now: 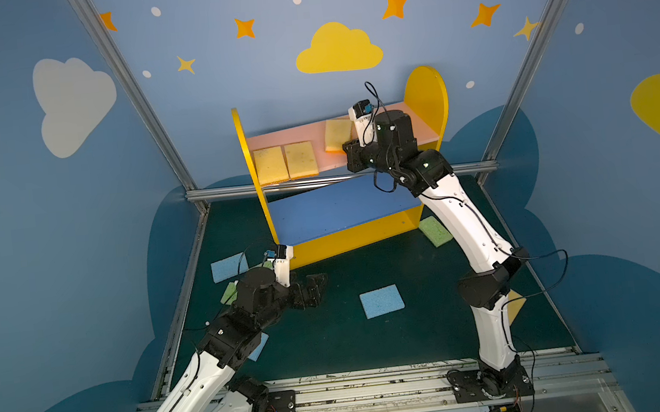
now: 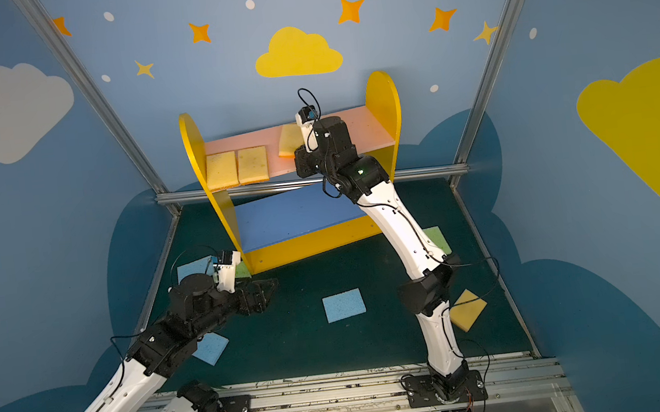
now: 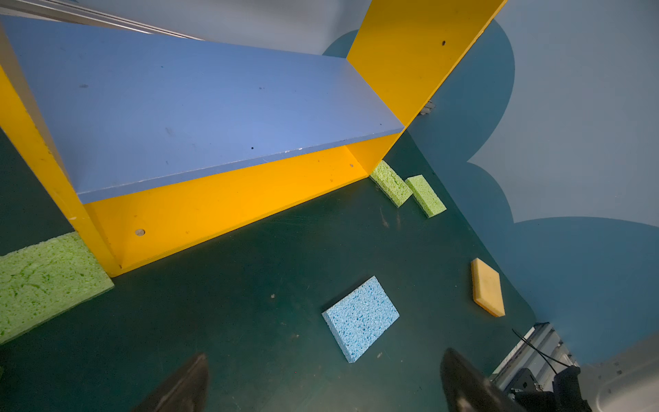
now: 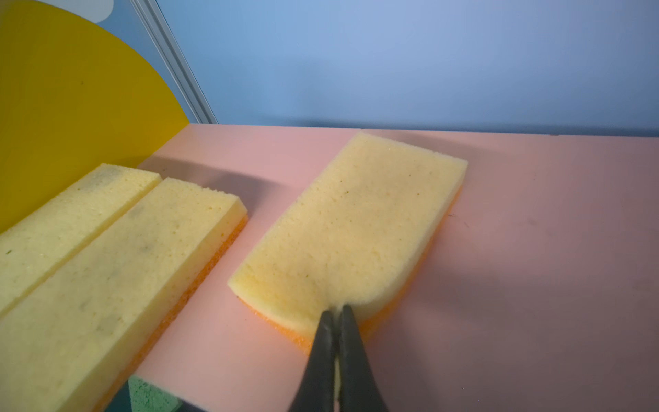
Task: Place and organize the cleaning sponges onto the shelf
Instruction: 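Push the third yellow sponge against the other two with the right gripper tips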
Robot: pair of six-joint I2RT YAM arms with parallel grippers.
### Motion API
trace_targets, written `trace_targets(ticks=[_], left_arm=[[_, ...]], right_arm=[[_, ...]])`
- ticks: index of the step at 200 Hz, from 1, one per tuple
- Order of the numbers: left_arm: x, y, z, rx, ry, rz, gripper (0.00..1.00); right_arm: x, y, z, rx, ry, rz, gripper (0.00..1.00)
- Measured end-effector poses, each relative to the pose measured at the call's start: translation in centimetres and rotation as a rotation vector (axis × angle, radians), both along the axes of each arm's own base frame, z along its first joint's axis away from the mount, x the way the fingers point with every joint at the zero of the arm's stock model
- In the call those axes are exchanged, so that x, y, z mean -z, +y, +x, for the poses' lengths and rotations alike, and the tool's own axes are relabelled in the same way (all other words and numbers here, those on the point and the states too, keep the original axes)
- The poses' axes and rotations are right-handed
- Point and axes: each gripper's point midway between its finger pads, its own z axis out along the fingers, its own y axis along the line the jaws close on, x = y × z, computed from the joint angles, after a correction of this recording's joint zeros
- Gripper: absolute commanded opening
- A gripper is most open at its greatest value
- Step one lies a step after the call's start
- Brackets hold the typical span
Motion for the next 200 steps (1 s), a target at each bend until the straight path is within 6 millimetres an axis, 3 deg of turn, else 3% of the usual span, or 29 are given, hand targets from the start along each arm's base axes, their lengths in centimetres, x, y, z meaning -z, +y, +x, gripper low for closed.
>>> trace_targets(ticks=[105,200], left_arm=[[0.0,0.0,0.0,0.003,0.002,-0.001,1.00],[-0.1,0.0,-0.1,0.002,0.000,-0.004,1.00]], right_arm=[[-0.1,1.5,-3.8,-0.240,0.004,-0.034,0.00],[0.0,2.6,-5.2,-0.343,0.017,-0.015,0.00]])
